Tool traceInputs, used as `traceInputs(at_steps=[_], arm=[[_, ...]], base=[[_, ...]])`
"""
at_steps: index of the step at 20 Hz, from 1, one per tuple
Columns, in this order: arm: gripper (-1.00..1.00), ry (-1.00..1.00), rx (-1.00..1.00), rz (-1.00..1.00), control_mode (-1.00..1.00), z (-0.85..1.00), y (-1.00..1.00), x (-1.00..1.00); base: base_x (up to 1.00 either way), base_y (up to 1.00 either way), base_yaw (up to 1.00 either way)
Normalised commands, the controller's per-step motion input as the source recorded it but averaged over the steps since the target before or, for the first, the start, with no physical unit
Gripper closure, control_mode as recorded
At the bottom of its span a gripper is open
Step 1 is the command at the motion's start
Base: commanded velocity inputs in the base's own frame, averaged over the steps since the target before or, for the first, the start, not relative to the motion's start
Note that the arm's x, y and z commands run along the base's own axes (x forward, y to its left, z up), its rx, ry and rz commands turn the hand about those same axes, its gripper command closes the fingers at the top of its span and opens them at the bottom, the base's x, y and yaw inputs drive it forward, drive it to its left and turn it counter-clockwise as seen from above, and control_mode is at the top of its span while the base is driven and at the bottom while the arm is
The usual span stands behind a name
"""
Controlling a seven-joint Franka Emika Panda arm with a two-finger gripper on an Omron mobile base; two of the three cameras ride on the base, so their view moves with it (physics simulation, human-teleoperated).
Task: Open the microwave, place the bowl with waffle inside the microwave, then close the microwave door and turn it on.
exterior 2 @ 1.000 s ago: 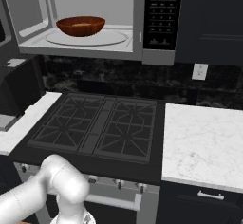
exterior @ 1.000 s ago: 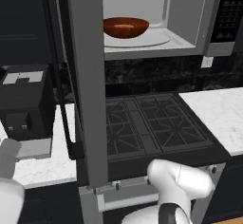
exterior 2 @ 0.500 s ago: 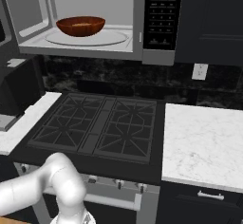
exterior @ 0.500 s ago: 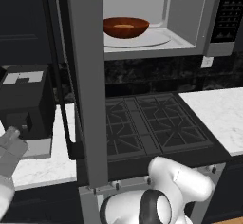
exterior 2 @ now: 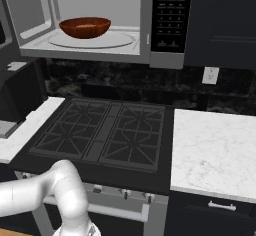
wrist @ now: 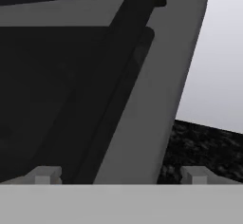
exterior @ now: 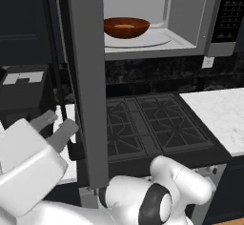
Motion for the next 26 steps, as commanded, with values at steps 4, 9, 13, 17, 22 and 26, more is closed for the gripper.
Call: traceInputs(at_steps=[4,9,13,17,22,26], arm=[[-1.0,0.16,0.11,-0.01,-1.0,0.26,-0.77,0.28],[-1.0,0.22,0.04,-0.01,-1.0,0.31,-0.68,0.49],[-1.0,0.23,0.06,0.0,-1.0,0.18,-0.66,0.59],[-1.0,0.18,0.06,0.0,-1.0,0.04,-0.67,0.66],[-1.0,0.15,0.01,0.0,-1.0,-0.12,-0.62,0.97],[-1.0,0.1,0.0,0.0,-1.0,-0.01,-0.52,1.0]], base=[[0.0,0.0,0.0],[0.0,0.0,0.0],[0.0,0.0,0.0],[0.0,0.0,0.0],[0.0,0.0,0.0],[0.0,0.0,0.0]])
